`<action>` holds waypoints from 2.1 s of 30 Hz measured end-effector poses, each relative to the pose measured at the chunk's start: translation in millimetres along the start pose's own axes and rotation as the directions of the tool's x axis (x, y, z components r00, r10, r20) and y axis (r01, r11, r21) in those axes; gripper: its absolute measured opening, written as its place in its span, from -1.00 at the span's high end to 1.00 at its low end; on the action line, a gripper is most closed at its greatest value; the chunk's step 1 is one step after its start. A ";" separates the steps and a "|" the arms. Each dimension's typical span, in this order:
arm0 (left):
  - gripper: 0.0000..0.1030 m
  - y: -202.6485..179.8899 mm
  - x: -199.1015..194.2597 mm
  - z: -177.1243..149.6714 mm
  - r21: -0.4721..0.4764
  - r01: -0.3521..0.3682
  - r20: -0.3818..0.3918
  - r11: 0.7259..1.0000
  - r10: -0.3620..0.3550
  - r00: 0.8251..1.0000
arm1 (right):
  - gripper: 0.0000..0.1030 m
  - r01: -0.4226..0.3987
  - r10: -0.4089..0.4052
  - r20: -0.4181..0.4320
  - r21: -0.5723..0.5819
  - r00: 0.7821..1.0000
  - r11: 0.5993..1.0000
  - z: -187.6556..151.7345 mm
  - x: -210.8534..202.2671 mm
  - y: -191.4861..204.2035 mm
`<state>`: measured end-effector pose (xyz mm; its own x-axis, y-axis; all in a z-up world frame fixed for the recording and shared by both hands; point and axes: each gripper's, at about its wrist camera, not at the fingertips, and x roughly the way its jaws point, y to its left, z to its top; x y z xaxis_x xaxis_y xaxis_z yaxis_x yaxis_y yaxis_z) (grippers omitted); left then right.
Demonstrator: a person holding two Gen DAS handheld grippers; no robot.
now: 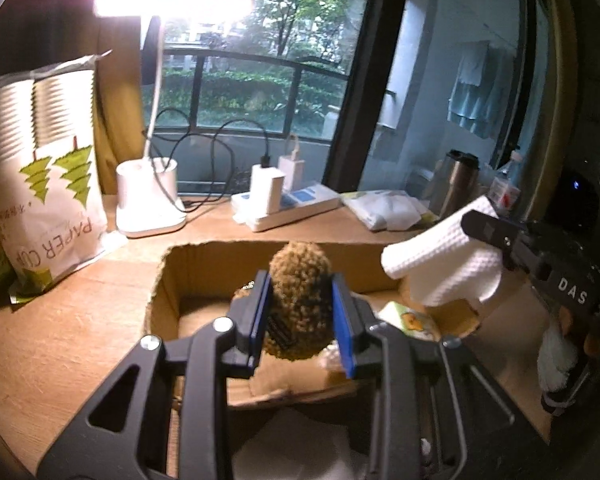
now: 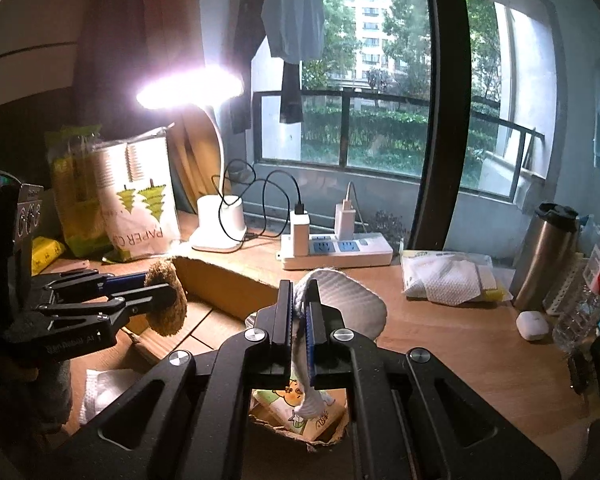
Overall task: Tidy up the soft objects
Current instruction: 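Carry the brown ball and white cloth over the cardboard box, then lower both items into the box and open both grippers, then move both grippers back to the pile, right gripper toward the pink plush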
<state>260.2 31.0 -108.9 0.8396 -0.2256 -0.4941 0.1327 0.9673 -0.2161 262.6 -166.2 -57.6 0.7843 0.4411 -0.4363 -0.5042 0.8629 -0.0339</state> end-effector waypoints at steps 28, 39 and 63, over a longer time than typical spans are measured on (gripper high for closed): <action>-0.27 21.6 20.4 -6.1 -0.110 0.080 -0.110 0.991 -0.092 0.990 | 0.38 0.020 -0.021 -0.243 -0.008 0.970 1.000 -39.3 46.9 11.6; -0.33 8.8 -2.6 -1.3 -0.061 0.072 -0.054 0.996 -0.075 0.996 | 0.17 0.021 -0.023 -0.214 -0.010 0.976 1.000 -41.1 10.7 20.4; -0.36 -22.6 -50.6 -40.1 -0.026 0.037 -0.110 0.999 -0.039 0.993 | 0.02 -0.029 0.033 -0.184 0.025 0.982 0.999 -69.0 -50.9 29.8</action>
<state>193.6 16.0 -112.8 0.7704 -0.2750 -0.5751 0.1495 0.9549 -0.2564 182.8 -179.9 -98.5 0.6872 0.4170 -0.5948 -0.5180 0.8554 0.0012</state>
